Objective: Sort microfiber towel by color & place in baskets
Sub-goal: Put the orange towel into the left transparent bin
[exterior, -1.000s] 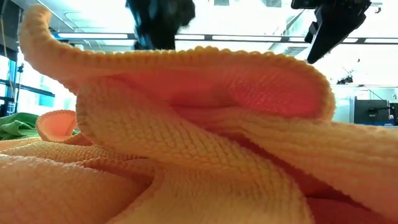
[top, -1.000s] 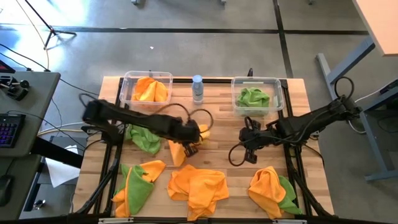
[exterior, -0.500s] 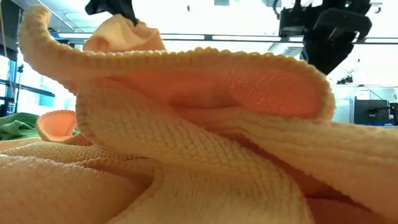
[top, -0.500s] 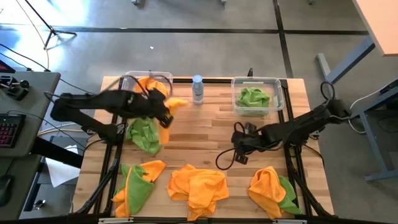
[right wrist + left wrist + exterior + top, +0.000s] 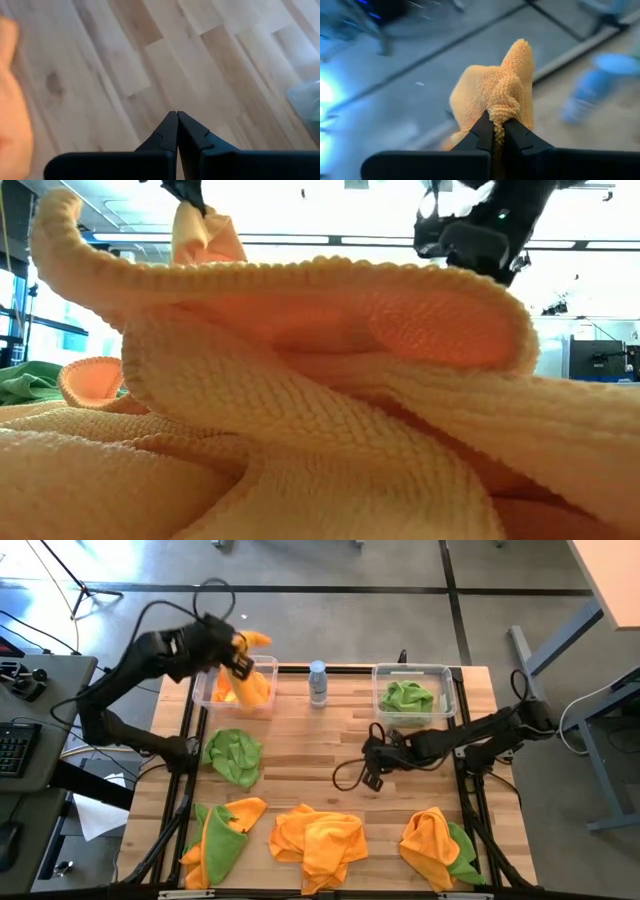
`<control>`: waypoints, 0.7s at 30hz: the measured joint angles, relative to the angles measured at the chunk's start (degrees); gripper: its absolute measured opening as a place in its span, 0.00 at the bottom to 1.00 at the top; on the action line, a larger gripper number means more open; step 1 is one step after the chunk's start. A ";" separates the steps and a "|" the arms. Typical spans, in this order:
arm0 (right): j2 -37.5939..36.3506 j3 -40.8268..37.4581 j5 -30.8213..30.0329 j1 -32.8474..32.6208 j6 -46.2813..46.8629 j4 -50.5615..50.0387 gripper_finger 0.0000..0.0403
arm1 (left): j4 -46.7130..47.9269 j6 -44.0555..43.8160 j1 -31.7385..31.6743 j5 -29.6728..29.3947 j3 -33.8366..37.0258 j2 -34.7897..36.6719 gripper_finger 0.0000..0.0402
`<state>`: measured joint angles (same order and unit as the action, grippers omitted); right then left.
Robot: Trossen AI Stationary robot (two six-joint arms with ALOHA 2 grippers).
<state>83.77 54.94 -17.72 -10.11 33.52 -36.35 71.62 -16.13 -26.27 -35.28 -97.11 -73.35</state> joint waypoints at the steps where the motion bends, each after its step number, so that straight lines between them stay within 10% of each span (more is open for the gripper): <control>1: 0.00 0.00 0.02 0.61 -0.17 0.04 0.00 | -0.51 2.03 -1.62 -1.22 -0.08 -0.06 0.00; 15: -0.02 0.00 0.17 5.64 -0.98 1.06 0.00 | 2.66 -7.48 -6.66 15.54 17.03 -1.39 0.00; 21: -0.02 0.00 0.17 5.64 -1.01 1.06 0.00 | -0.53 -4.79 -11.57 14.25 21.24 -2.52 0.00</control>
<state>83.74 54.94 -17.54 -4.47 32.51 -35.29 71.09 -20.92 -37.83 -21.03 -75.87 -75.87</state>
